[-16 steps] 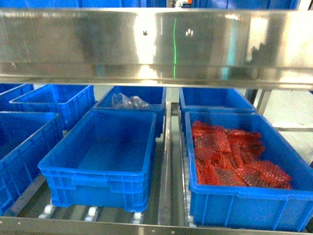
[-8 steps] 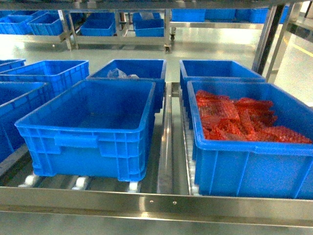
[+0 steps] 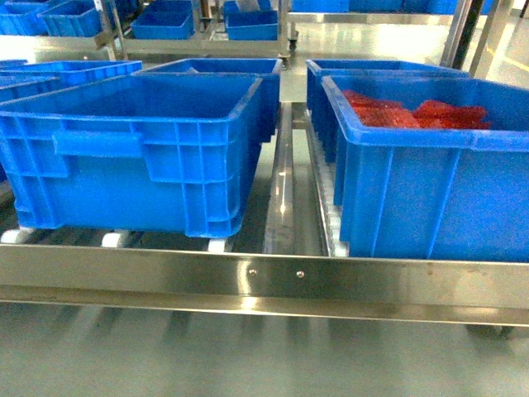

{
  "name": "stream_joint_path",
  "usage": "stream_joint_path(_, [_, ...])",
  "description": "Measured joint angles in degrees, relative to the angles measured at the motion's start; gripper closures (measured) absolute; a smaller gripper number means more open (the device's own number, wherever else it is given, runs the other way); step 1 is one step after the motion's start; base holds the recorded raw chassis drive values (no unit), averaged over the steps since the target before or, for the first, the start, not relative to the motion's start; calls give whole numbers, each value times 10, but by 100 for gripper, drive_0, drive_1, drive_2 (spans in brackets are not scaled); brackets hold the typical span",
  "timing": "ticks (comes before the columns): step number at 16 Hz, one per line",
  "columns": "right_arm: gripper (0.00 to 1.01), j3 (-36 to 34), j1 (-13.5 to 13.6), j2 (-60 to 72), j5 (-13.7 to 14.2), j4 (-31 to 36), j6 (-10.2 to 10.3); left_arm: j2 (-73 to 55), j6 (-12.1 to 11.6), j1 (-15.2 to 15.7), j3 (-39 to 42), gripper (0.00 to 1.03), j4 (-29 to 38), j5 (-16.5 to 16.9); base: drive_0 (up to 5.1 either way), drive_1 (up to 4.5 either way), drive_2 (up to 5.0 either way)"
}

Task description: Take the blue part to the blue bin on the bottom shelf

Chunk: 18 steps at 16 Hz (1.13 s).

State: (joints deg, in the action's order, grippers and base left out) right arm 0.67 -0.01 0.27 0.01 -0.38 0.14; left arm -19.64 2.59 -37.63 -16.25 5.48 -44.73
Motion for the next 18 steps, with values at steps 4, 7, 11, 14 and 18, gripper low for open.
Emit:
stream_joint_path(4, [3,0,0,0,0,0,0,0,0,0,0,60,1,0,0,0,0])
stream_joint_path(7, [3,0,0,0,0,1,0,1,0,0,0,60,3,0,0,265,-264])
stream_joint_path(11, [3,0,0,0,0,2,0,1,0,0,0,60,2,0,1,398,-396])
stream_joint_path(14, [3,0,0,0,0,0,0,0,0,0,0,60,2,0,3,400,-394])
stream_joint_path(18, [3,0,0,0,0,2,0,0,0,0,0,60,2,-1,-11,386,-408])
